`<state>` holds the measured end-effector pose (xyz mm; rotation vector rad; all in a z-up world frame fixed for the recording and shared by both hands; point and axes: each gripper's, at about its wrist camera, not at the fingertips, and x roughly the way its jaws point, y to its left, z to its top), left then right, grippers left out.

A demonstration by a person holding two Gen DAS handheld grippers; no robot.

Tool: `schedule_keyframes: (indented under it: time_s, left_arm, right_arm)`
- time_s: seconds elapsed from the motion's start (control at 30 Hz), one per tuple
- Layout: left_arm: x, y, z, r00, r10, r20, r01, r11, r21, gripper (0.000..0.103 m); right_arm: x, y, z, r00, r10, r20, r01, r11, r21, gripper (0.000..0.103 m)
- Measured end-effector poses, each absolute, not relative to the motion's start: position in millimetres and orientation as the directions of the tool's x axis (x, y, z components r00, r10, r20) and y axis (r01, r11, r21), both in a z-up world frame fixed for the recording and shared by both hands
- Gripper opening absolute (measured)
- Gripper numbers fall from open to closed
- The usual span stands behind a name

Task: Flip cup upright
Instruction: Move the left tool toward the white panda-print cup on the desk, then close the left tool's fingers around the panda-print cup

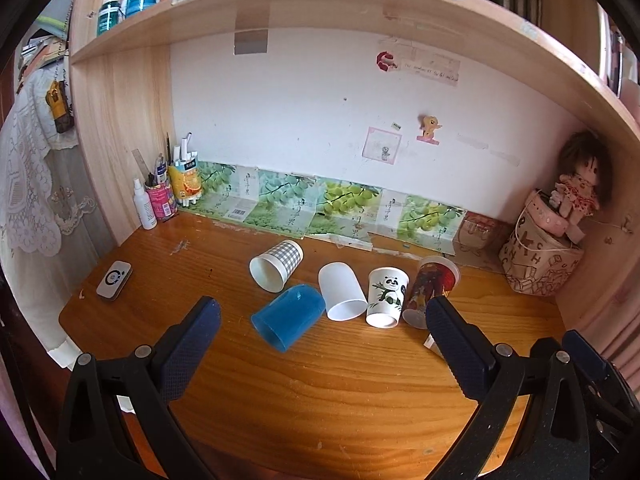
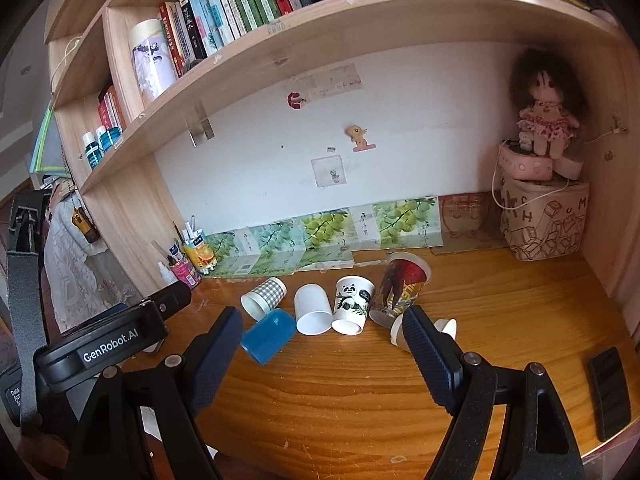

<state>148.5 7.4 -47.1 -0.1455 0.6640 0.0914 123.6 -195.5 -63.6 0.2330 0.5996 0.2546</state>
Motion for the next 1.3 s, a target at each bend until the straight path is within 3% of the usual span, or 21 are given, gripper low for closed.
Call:
schedule_keyframes:
  time_s: [0.63,1.3]
  left_arm:
    - [276.3,-32.8,-79.4,0.655,-0.140,-0.742,0.136,0.988,-0.066,0.102]
    - [382.7,-61.1,-174.2,0.333,-0.188,-0.924,0.178,0.975,-0.134,0.102]
  right_arm:
    - [234.6,-193.5,-115.1,0.659,0.344,-0.669,-0.192,0.937,0.292,0.083]
    - [268.1,-170.6,-203.7,0.607,0.420,-0.675,-0.345,0.904,0.252,0.083]
